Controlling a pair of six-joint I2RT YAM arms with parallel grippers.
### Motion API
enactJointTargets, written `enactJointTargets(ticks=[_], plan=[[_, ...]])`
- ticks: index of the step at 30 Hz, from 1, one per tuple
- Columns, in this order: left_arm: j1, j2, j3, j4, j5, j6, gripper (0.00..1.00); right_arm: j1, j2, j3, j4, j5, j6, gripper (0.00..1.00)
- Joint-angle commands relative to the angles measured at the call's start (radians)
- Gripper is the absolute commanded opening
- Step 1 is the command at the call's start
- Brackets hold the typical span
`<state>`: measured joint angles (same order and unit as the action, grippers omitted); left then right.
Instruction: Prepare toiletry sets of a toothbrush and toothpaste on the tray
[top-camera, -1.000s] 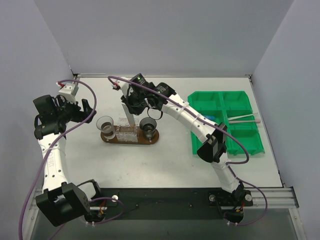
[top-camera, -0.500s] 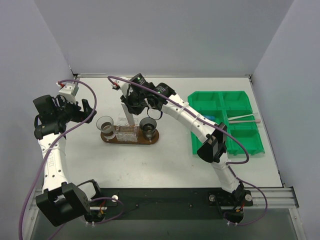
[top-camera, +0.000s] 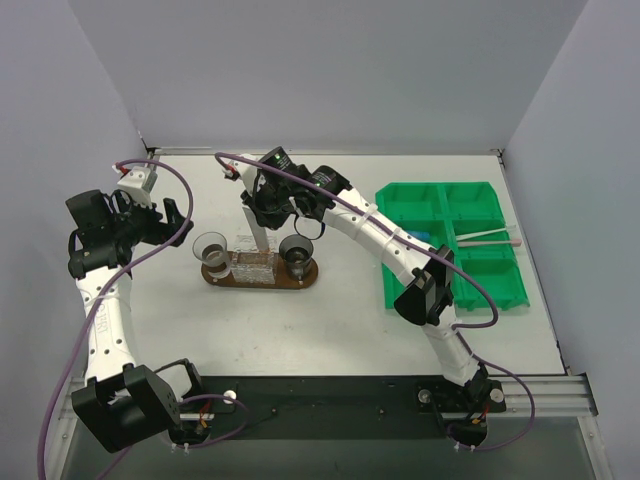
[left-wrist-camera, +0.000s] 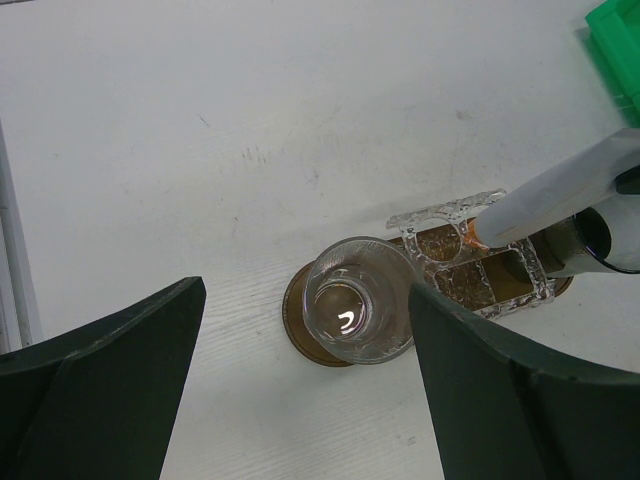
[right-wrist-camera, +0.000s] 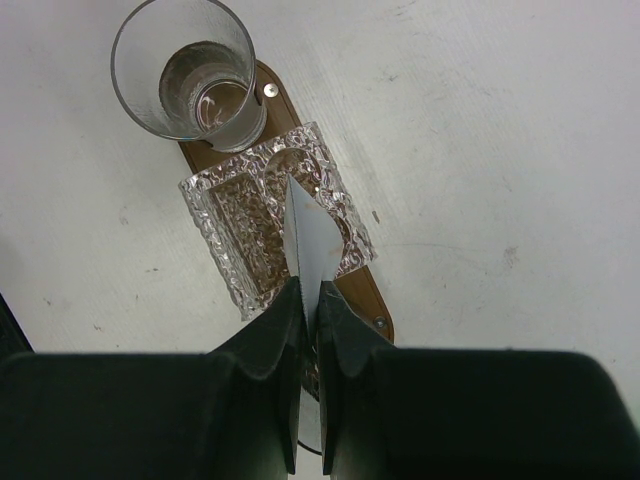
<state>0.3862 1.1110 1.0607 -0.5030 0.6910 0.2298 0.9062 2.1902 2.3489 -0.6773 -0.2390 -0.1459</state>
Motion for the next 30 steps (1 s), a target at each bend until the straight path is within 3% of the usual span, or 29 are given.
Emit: enactJointTargets(ticks=[1,30], plan=[[0.008,0.004,0.012,0.034,0.035,0.009,0.94,-0.007,-0.026,0.041,-0.004,0.021,-0.011,0.00],[0.010,0.007,0.002,0.037,0.036,0.012,0.94,-0.013,-0.003,0.055,-0.004,0.000,0.006,0.00]])
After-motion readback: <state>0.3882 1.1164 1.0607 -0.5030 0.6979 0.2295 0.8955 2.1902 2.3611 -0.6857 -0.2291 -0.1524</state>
